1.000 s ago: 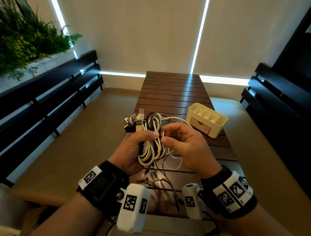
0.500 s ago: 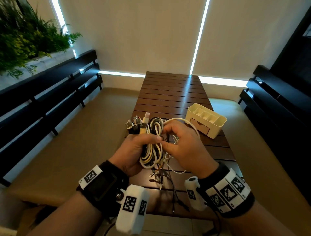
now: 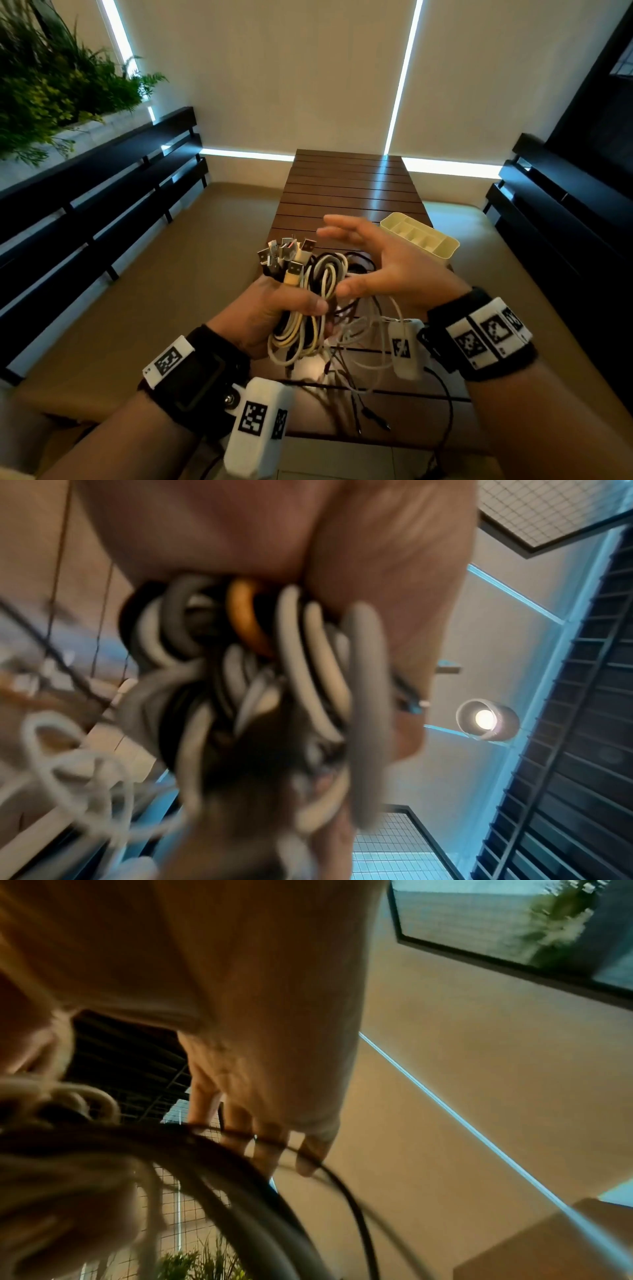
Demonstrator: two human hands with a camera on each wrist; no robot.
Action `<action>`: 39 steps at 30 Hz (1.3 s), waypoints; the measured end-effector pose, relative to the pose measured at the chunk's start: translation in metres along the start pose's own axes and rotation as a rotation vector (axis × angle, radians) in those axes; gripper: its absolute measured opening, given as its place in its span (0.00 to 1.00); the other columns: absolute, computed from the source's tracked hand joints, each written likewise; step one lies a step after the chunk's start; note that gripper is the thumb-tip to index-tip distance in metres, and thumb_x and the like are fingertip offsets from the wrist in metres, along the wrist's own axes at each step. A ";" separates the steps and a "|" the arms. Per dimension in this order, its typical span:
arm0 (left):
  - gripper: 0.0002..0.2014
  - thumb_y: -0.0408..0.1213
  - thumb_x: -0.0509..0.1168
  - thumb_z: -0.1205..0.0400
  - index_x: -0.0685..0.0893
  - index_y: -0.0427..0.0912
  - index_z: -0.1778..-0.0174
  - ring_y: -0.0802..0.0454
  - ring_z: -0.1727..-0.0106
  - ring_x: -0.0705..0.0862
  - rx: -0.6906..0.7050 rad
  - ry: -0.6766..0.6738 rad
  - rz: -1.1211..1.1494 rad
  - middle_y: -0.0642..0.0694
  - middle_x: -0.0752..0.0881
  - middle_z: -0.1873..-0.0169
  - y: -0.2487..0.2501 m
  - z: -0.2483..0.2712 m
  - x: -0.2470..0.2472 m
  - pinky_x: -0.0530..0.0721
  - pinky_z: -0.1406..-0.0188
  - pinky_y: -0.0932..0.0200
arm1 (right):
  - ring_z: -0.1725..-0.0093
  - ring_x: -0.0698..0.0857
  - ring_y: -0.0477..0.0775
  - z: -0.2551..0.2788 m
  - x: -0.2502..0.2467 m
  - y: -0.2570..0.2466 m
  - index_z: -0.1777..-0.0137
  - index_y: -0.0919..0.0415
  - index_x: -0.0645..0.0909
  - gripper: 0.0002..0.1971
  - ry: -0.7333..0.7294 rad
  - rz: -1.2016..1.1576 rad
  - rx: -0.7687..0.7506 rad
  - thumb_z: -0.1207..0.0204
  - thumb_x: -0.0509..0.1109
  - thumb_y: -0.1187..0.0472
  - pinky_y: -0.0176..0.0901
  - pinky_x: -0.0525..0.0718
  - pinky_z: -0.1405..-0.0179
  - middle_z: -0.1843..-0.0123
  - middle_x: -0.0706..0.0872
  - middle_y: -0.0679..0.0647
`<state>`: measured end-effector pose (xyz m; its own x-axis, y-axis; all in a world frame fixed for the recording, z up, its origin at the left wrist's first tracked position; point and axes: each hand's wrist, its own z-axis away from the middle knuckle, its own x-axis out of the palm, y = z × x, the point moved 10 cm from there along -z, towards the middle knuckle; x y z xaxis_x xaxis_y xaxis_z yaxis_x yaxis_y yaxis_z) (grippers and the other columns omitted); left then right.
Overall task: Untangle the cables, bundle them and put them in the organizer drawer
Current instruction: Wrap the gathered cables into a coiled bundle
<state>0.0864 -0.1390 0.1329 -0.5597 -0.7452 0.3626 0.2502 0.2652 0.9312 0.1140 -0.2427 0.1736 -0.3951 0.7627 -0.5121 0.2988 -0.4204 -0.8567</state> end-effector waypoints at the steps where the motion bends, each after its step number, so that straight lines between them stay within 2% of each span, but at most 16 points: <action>1: 0.19 0.27 0.73 0.34 0.85 0.34 0.46 0.43 0.65 0.88 0.021 -0.040 -0.017 0.37 0.87 0.63 0.005 0.002 0.005 0.88 0.66 0.53 | 0.27 0.79 0.40 0.000 0.006 0.002 0.22 0.38 0.70 0.42 -0.064 -0.090 0.017 0.35 0.85 0.52 0.49 0.79 0.28 0.28 0.81 0.37; 4: 0.27 0.29 0.74 0.34 0.80 0.31 0.36 0.43 0.63 0.87 0.063 -0.073 -0.080 0.35 0.85 0.57 0.014 0.006 0.008 0.87 0.64 0.53 | 0.37 0.87 0.49 0.004 0.015 0.001 0.31 0.49 0.79 0.30 -0.096 -0.208 0.010 0.33 0.83 0.61 0.42 0.85 0.40 0.38 0.89 0.47; 7: 0.19 0.32 0.74 0.34 0.83 0.35 0.47 0.43 0.64 0.86 0.146 -0.009 -0.120 0.39 0.85 0.63 0.028 0.009 -0.004 0.84 0.56 0.47 | 0.55 0.91 0.55 0.009 0.008 0.009 0.43 0.49 0.85 0.17 -0.008 -0.253 0.023 0.33 0.80 0.55 0.44 0.88 0.54 0.53 0.91 0.52; 10: 0.14 0.33 0.73 0.35 0.86 0.37 0.53 0.45 0.64 0.86 0.192 0.077 -0.063 0.41 0.85 0.66 0.034 0.010 -0.019 0.79 0.48 0.40 | 0.66 0.87 0.50 0.018 0.001 0.020 0.44 0.49 0.83 0.15 0.081 -0.193 0.064 0.29 0.76 0.48 0.42 0.86 0.63 0.63 0.88 0.49; 12: 0.12 0.33 0.74 0.34 0.86 0.39 0.56 0.46 0.63 0.86 0.201 0.080 0.010 0.42 0.84 0.66 0.032 0.007 -0.019 0.76 0.48 0.42 | 0.70 0.83 0.45 0.021 -0.001 0.017 0.44 0.46 0.82 0.09 0.160 -0.113 0.059 0.22 0.73 0.51 0.40 0.82 0.67 0.67 0.86 0.45; 14: 0.12 0.33 0.76 0.34 0.86 0.40 0.56 0.46 0.63 0.85 0.198 0.074 0.048 0.44 0.84 0.67 0.028 0.002 -0.015 0.75 0.48 0.43 | 0.71 0.82 0.41 0.023 -0.003 0.014 0.45 0.40 0.80 0.07 0.242 -0.047 0.045 0.18 0.71 0.55 0.39 0.80 0.67 0.67 0.85 0.42; 17: 0.10 0.36 0.78 0.35 0.87 0.42 0.61 0.44 0.62 0.84 0.179 0.049 0.026 0.44 0.84 0.67 0.027 -0.003 -0.007 0.76 0.49 0.44 | 0.66 0.85 0.40 0.026 -0.005 0.011 0.43 0.37 0.77 0.13 0.301 0.009 0.039 0.19 0.71 0.58 0.33 0.82 0.66 0.62 0.87 0.41; 19: 0.14 0.40 0.81 0.38 0.87 0.41 0.63 0.43 0.61 0.84 0.145 0.037 -0.008 0.41 0.85 0.66 0.024 -0.005 -0.003 0.80 0.52 0.46 | 0.65 0.86 0.41 0.030 -0.008 0.008 0.41 0.40 0.79 0.13 0.354 -0.007 0.041 0.19 0.72 0.59 0.34 0.85 0.65 0.59 0.89 0.45; 22: 0.11 0.36 0.76 0.37 0.85 0.37 0.62 0.42 0.61 0.85 0.132 0.091 -0.006 0.38 0.84 0.64 0.020 -0.007 -0.006 0.86 0.62 0.50 | 0.72 0.84 0.47 0.036 -0.014 0.005 0.44 0.45 0.83 0.12 0.427 -0.160 0.030 0.19 0.70 0.65 0.41 0.85 0.72 0.63 0.90 0.51; 24: 0.10 0.36 0.74 0.37 0.86 0.37 0.62 0.43 0.61 0.86 0.145 0.127 -0.002 0.39 0.84 0.64 0.019 -0.008 -0.009 0.85 0.58 0.49 | 0.76 0.79 0.47 0.038 -0.017 0.007 0.46 0.48 0.84 0.12 0.441 -0.287 0.034 0.19 0.68 0.67 0.37 0.79 0.78 0.69 0.86 0.51; 27: 0.11 0.35 0.75 0.37 0.88 0.38 0.61 0.43 0.61 0.86 0.176 0.166 0.016 0.40 0.86 0.64 0.020 -0.010 -0.011 0.83 0.52 0.45 | 0.77 0.75 0.45 0.038 -0.017 0.007 0.45 0.53 0.84 0.05 0.438 -0.388 0.015 0.18 0.69 0.60 0.36 0.74 0.78 0.75 0.78 0.46; 30: 0.15 0.35 0.76 0.39 0.87 0.35 0.58 0.43 0.62 0.88 0.191 0.198 0.021 0.37 0.87 0.64 0.022 -0.012 -0.011 0.88 0.59 0.49 | 0.71 0.83 0.51 0.036 -0.013 0.004 0.42 0.55 0.82 0.13 0.419 -0.491 0.004 0.25 0.72 0.55 0.42 0.84 0.73 0.73 0.83 0.48; 32: 0.16 0.36 0.76 0.39 0.87 0.34 0.58 0.42 0.62 0.87 0.196 0.223 0.040 0.37 0.87 0.65 0.023 -0.012 -0.014 0.88 0.59 0.49 | 0.67 0.87 0.52 0.035 -0.009 0.002 0.39 0.54 0.80 0.18 0.381 -0.598 -0.008 0.29 0.72 0.56 0.42 0.88 0.69 0.68 0.87 0.50; 34: 0.16 0.36 0.76 0.39 0.87 0.34 0.58 0.43 0.62 0.87 0.212 0.251 0.078 0.38 0.87 0.65 0.025 -0.012 -0.019 0.87 0.57 0.48 | 0.70 0.84 0.49 0.034 -0.005 0.003 0.35 0.54 0.80 0.21 0.372 -0.619 -0.022 0.29 0.72 0.57 0.39 0.86 0.72 0.68 0.85 0.49; 36: 0.17 0.37 0.76 0.40 0.86 0.34 0.58 0.44 0.61 0.87 0.212 0.251 0.106 0.38 0.86 0.65 0.026 -0.011 -0.018 0.87 0.60 0.50 | 0.74 0.78 0.47 0.033 -0.004 0.007 0.32 0.54 0.79 0.23 0.406 -0.594 -0.012 0.28 0.72 0.53 0.37 0.79 0.75 0.71 0.81 0.49; 39: 0.17 0.38 0.75 0.41 0.86 0.33 0.58 0.44 0.62 0.87 0.208 0.234 0.142 0.37 0.86 0.65 0.026 -0.009 -0.013 0.87 0.65 0.53 | 0.74 0.76 0.47 0.031 0.001 0.013 0.35 0.55 0.81 0.23 0.432 -0.606 0.028 0.28 0.72 0.47 0.39 0.77 0.75 0.71 0.79 0.50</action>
<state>0.1072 -0.1278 0.1518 -0.3289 -0.8056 0.4929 0.1326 0.4773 0.8687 0.0908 -0.2628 0.1601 -0.1052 0.9878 0.1152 0.1127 0.1270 -0.9855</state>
